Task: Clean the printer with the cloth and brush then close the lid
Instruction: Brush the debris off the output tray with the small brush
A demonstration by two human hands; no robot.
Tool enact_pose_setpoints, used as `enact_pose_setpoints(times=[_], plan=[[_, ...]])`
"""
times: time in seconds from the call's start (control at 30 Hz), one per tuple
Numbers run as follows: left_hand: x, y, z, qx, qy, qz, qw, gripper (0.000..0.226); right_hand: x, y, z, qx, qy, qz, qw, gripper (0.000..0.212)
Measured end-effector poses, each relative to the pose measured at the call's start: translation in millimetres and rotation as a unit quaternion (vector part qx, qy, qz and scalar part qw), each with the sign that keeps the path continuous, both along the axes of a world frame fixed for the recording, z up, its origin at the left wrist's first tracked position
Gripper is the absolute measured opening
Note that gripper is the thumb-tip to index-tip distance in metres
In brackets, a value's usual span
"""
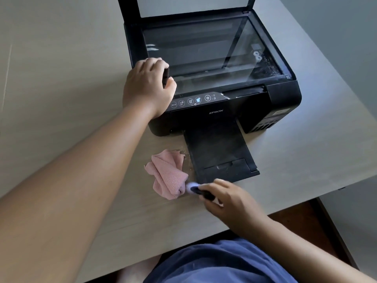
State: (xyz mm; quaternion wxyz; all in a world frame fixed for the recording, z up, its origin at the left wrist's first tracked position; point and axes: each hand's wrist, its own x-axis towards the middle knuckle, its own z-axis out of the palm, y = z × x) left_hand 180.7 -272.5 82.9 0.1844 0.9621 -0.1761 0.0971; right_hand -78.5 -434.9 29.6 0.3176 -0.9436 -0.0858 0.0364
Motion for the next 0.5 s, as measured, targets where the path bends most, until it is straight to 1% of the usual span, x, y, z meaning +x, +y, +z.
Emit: enact_pose_setpoints(times=[0.03, 0.07, 0.1, 0.13, 0.17, 0.2, 0.23, 0.27, 0.3, 0.33, 0.37, 0.4, 0.43, 0.47, 0.5], plan=[[0.4, 0.0, 0.0, -0.001, 0.0, 0.0, 1.0, 0.043, 5.6, -6.5, 1.8, 0.012, -0.022, -0.022, 0.999, 0.029], [0.7, 0.1, 0.3, -0.001, 0.001, 0.001, 1.0, 0.043, 13.9, -17.9, 4.0, 0.019, -0.054, -0.081, 0.995, 0.023], [0.8, 0.3, 0.5, -0.001, 0.003, 0.002, 1.0, 0.043, 22.6, -34.3, 4.8, 0.013, -0.07, -0.159, 0.985, 0.018], [0.9, 0.6, 0.8, -0.001, 0.003, 0.004, 1.0, 0.043, 29.6, -51.8, 5.2, -0.005, -0.064, -0.232, 0.971, 0.014], [0.6, 0.3, 1.0, -0.001, 0.004, 0.005, 1.0, 0.043, 31.5, -65.6, 5.4, -0.029, -0.045, -0.281, 0.958, 0.011], [0.1, -0.5, 1.3, -0.001, 0.005, 0.004, 1.0, 0.043, 29.7, -71.5, 2.5, -0.058, -0.032, -0.293, 0.954, 0.012], [-0.3, -0.8, 1.7, -0.001, 0.005, 0.003, 1.0, 0.043, 24.8, -69.2, -0.3, -0.077, -0.027, -0.27, 0.959, 0.018], [-0.4, -0.7, 2.0, -0.001, 0.004, 0.003, 1.0, 0.042, 18.0, -60.5, -3.3, -0.073, -0.019, -0.212, 0.974, 0.025], [-0.4, -0.4, 2.2, 0.0, 0.003, 0.003, 1.0, 0.043, 9.7, -47.3, -3.7, -0.046, -0.003, -0.133, 0.99, 0.03], [-0.5, 0.3, 2.2, 0.001, 0.003, 0.004, 1.0, 0.043, 0.6, -36.4, -1.2, -0.008, 0.025, -0.056, 0.998, 0.033], [-0.6, 0.5, 2.3, 0.002, 0.004, 0.004, 1.0, 0.043, -5.7, -32.9, 0.3, 0.023, 0.05, -0.011, 0.998, 0.033], [-0.9, 0.0, 2.6, 0.003, 0.005, 0.005, 1.0, 0.043, -7.5, -36.7, 1.8, 0.044, 0.051, -0.02, 0.998, 0.031], [-1.2, -0.3, 2.7, 0.003, 0.005, 0.005, 1.0, 0.043, -5.4, -46.0, 2.9, 0.053, 0.032, -0.082, 0.995, 0.026], [-1.3, -0.5, 2.8, 0.002, 0.004, 0.005, 1.0, 0.043, -1.8, -58.9, 5.4, 0.053, 0.012, -0.179, 0.982, 0.02], [-1.3, -1.0, 2.7, 0.002, 0.003, 0.005, 1.0, 0.043, 1.1, -74.3, 6.7, 0.045, -0.005, -0.277, 0.96, 0.015]])
